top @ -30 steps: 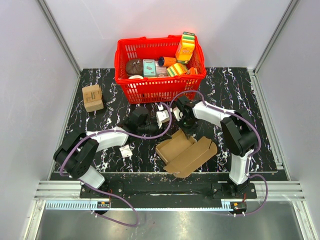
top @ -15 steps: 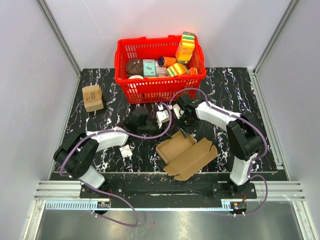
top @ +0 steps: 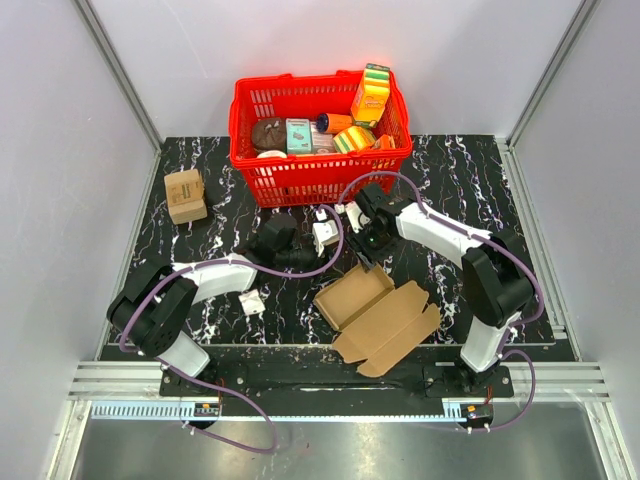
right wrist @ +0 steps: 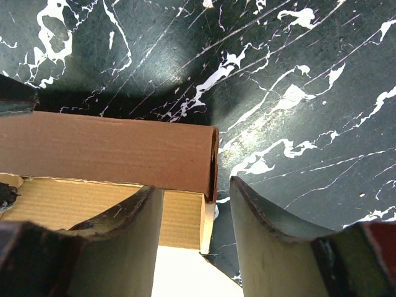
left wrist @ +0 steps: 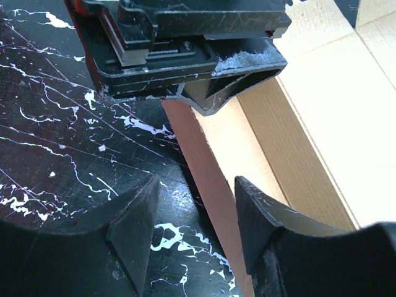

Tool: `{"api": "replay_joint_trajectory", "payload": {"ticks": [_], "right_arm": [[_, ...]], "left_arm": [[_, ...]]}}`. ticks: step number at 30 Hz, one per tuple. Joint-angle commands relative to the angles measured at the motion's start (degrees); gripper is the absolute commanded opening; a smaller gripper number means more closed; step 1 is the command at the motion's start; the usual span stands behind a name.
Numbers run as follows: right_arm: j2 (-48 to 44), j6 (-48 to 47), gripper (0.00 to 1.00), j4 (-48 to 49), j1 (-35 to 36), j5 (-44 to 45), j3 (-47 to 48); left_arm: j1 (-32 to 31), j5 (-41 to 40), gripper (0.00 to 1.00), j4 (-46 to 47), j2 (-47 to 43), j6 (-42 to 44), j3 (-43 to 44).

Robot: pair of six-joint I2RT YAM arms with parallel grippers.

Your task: Fold the paper box

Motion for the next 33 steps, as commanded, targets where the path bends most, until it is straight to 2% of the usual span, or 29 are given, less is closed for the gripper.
{"api": "replay_joint_trajectory", "payload": {"ticks": [1,9,19,25,33], "right_arm": [[-0.09,0.33,0.52,1.03,0.52,-0.97,1.48],[3.43,0.59,0.53,3.22,0.52,-0.36,1.04],[1.33,2.61,0.59,11.12,0.52,1.92,-4.40],[1.41,3.14,0.64,12.80,0.61,4.83,-5.81],[0.00,3.23,0.67,13.24,0.61,3.95,-6.17]], "left_arm": [[0.06,0.43,0.56,2.22,0.11,0.22,2.19],[0.06,-0.01,0.56,2.22,0.20,0.22,2.19],[0.14,-0.54,0.56,2.13,0.02,0.39,2.10],[0.14,-0.89,0.56,2.13,-0.15,0.39,2.01],[0.14,-0.54,0.56,1.87,0.20,0.48,2.36]]}}
